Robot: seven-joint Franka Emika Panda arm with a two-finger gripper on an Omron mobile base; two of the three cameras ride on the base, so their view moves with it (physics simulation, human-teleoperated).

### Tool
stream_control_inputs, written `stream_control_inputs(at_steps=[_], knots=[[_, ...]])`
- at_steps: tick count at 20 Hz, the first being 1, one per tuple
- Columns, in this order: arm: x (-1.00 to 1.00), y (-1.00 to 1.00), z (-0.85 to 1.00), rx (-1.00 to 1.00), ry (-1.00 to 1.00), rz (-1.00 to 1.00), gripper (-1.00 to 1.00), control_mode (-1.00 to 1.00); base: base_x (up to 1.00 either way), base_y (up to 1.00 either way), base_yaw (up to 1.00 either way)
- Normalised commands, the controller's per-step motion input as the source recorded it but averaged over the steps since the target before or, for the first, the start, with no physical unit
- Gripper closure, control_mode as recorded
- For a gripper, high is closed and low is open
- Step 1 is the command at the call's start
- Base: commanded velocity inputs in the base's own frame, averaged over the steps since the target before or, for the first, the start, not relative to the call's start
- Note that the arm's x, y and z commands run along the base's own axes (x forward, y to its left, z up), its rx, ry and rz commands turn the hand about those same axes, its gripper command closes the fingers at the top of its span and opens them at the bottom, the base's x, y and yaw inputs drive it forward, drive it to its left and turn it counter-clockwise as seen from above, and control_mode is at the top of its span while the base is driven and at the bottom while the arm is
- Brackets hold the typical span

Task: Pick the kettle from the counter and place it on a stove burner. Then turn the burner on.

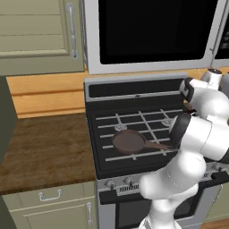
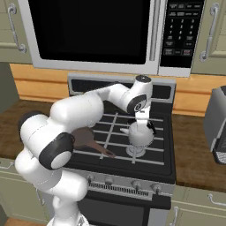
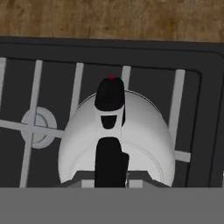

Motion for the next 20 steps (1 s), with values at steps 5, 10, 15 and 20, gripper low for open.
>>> stream_control_inputs(at_steps=[5,10,15,20], knots=[[0.00,0.00,-0.50,0.14,0.00,0.00,1.00,-1.00,0.00,0.00,0.00],[0.03,0.00,-0.20,0.26,0.09,0.00,1.00,-1.00,0.00,0.00,0.00],[0.20,0.02,-0.05,0.01,0.00,0.00,1.00,-1.00,0.00,0.00,0.00],[0.34,0.00,-0.02,0.00,-0.06,0.00,1.00,-1.00,0.00,0.00,0.00]])
